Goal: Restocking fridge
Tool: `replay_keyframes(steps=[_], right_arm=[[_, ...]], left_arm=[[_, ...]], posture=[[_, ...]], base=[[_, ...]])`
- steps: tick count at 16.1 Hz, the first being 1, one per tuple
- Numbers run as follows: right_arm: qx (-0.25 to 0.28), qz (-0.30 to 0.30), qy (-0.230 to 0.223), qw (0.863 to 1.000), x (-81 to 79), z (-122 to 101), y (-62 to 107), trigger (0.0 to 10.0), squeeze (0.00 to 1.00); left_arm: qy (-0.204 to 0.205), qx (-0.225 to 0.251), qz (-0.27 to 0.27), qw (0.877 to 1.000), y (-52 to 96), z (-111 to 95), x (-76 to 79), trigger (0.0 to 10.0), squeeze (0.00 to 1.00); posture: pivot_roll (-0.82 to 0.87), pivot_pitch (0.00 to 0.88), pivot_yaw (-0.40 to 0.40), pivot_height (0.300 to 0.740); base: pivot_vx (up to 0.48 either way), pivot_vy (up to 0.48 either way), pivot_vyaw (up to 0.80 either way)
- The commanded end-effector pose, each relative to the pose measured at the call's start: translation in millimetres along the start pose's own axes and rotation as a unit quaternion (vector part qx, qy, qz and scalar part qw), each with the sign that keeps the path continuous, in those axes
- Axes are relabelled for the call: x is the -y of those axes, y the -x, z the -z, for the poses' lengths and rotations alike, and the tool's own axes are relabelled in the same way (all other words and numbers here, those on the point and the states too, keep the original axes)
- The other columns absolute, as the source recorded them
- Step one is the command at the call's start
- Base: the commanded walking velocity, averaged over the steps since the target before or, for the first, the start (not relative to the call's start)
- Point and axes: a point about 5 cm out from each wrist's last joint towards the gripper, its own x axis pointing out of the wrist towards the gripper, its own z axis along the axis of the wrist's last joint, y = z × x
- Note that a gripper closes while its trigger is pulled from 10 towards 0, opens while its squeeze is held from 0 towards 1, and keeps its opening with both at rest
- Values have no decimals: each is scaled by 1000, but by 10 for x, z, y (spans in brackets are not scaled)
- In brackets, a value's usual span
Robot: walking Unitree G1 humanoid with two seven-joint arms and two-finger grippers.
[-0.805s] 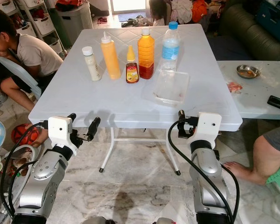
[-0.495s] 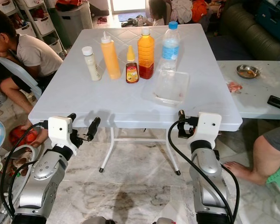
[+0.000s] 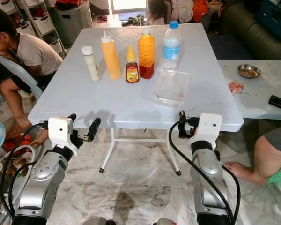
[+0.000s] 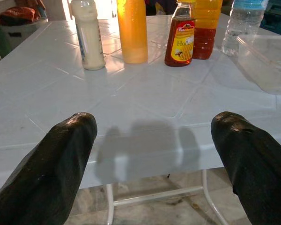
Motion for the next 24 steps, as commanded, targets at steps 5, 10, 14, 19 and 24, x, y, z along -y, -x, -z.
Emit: replay_keyframes(steps=[5, 10, 14, 19, 24], right_arm=[[-5, 11, 46, 999, 21, 13, -16, 10000, 0], [-1, 4, 35, 999, 22, 5, -4, 10000, 0], [7, 5, 28, 1000, 33, -13, -4, 10000, 0], [31, 42, -12, 999, 147, -141, -63, 10000, 0], [23, 83, -90, 992, 198, -98, -193, 10000, 0]], left_arm=[[-33, 5, -42, 999, -42, -38, -107, 10000, 0], [-37, 6, -48, 998, -51, -40, -124, 10000, 0], [-40, 8, -49, 998, -61, -41, -122, 10000, 0], [-44, 9, -45, 998, -73, -61, -137, 10000, 0], [-65, 2, -34, 997, -29, -95, -219, 10000, 0]], posture=[[-86, 48, 70, 740], [-84, 45, 70, 740], [-84, 46, 72, 740], [-70, 56, 91, 740], [-17, 66, 126, 740]], base=[[0, 0, 0], [0, 0, 0], [0, 0, 0], [0, 0, 0], [0, 0, 0]])
